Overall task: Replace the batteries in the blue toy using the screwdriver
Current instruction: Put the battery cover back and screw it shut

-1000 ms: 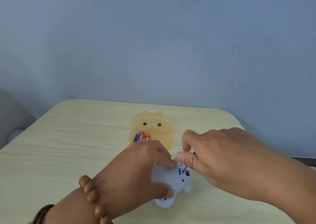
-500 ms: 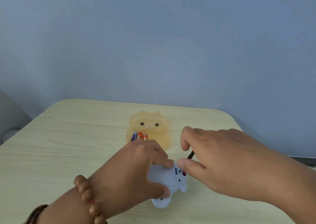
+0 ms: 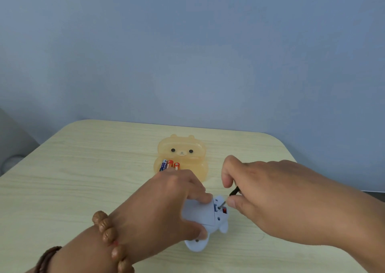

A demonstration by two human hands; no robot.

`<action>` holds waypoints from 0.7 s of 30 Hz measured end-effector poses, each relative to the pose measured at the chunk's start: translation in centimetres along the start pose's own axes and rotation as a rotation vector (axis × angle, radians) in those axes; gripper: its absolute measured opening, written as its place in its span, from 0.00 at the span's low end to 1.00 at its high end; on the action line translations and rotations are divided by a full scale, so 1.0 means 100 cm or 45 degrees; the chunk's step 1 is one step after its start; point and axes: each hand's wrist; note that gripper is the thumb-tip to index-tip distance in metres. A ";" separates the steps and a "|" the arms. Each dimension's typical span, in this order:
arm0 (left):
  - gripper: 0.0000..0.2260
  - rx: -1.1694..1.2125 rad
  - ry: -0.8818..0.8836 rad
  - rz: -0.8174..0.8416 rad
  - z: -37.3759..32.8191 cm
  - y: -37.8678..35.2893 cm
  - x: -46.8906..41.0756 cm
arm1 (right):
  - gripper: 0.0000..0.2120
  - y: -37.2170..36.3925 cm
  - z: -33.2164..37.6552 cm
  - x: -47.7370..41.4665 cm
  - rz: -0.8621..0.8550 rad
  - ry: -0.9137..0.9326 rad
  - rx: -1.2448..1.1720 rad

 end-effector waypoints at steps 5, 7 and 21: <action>0.24 -0.003 0.001 -0.008 0.000 -0.001 0.000 | 0.11 0.002 0.007 -0.005 -0.069 0.005 0.088; 0.23 -0.010 -0.002 -0.007 0.000 -0.002 0.000 | 0.19 -0.001 0.009 -0.011 -0.119 -0.020 0.163; 0.22 -0.011 0.000 0.001 -0.002 -0.001 -0.001 | 0.23 -0.006 0.007 -0.015 -0.184 -0.008 0.206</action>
Point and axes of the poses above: each hand's wrist, its own x-axis away from the middle knuckle, its own y-axis out of the back of the hand, z = x × y, and after that the axes turned 13 degrees about -y, right-handed
